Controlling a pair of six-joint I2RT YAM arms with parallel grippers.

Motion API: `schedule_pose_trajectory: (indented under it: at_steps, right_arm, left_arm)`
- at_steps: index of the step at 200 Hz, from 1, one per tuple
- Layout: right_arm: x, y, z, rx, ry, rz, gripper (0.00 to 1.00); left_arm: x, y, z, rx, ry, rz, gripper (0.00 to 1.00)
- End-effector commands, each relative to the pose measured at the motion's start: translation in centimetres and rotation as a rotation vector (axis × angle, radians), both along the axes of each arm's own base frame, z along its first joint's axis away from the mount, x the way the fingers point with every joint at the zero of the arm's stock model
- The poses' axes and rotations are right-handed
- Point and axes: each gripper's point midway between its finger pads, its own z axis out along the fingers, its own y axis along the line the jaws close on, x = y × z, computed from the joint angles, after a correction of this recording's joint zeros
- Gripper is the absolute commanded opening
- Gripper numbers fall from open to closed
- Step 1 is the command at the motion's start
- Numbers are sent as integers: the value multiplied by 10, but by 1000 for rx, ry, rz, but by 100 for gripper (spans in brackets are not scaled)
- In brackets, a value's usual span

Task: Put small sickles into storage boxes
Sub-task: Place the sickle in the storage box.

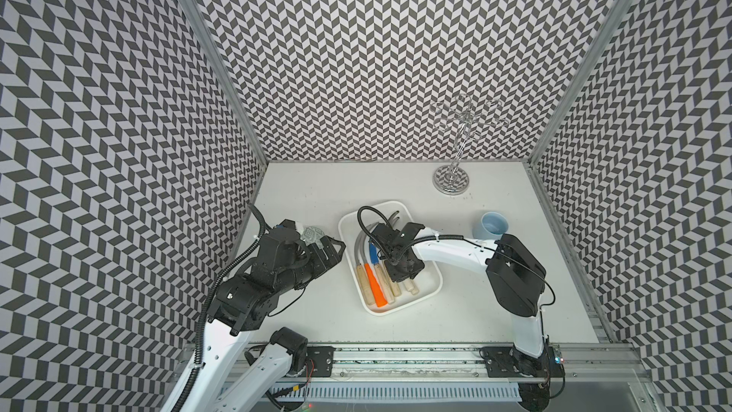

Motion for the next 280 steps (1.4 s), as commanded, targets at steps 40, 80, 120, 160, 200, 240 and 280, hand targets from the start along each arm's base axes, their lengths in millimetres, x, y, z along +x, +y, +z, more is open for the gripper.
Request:
schedule_pose_trajectory:
  at_steps: [40, 80, 120, 160, 200, 240, 280]
  right_arm:
    - [3, 10, -2, 24, 11, -2, 14]
    - [2, 11, 1, 32, 14, -4, 22]
    - [1, 9, 2, 23, 19, 1, 27]
    - [0, 8, 3, 24, 19, 0, 34]
    - [0, 6, 4, 21, 21, -1, 40]
    - [4, 3, 11, 25, 5, -11, 58]
    - [13, -3, 24, 29, -24, -15, 76]
  left_arm:
    - [6, -1, 1, -8, -20, 3, 100]
    - [8, -1, 1, -9, -23, 7, 100]
    - [10, -2, 0, -22, -25, 8, 100]
    - [11, -2, -1, -23, -24, 9, 100]
    - [11, -2, -1, -27, -24, 10, 100]
    - [12, -2, -1, -27, -25, 10, 100]
    - [12, -3, -2, -29, -23, 8, 100]
